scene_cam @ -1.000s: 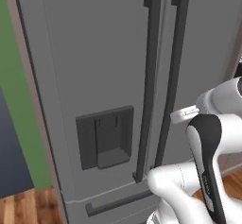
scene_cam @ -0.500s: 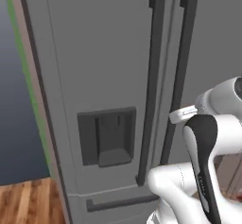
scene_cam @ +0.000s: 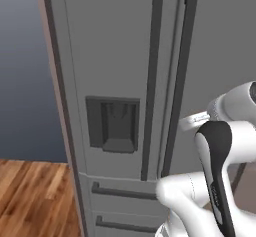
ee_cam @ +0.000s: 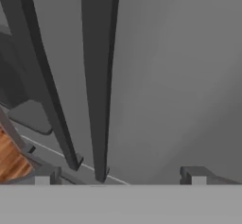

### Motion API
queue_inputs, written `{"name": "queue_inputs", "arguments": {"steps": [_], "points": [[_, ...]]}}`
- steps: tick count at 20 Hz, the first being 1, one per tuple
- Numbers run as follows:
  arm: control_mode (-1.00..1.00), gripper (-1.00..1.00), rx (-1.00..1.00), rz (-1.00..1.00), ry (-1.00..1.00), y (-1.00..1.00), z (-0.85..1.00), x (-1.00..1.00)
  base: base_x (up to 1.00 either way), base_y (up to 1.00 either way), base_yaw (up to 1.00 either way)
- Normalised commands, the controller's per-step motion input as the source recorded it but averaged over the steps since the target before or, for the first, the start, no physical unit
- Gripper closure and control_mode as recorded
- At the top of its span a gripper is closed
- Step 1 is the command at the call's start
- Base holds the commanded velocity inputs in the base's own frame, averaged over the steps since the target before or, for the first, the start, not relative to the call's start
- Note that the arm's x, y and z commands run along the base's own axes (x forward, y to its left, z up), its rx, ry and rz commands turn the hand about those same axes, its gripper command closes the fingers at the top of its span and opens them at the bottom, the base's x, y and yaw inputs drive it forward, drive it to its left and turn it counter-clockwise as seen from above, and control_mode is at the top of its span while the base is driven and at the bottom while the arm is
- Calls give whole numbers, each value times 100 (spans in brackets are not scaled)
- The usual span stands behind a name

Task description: Navigate to the fridge.

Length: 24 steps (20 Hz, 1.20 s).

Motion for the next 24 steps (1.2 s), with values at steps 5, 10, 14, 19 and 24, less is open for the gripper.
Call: {"name": "queue_inputs", "arguments": {"steps": [5,10,14,19,24], "points": [[100,-100,0,0,0,0,0,0,100,-12,19],[100,-100,0,0,0,0,0,0,91,44,-53],[100,-100,0,0,0,0,0,0,73,60,-70],[100,-100,0,0,0,0,0,0,100,66,-43],[100,-100,0,0,0,0,0,0,100,33,-9]]}}
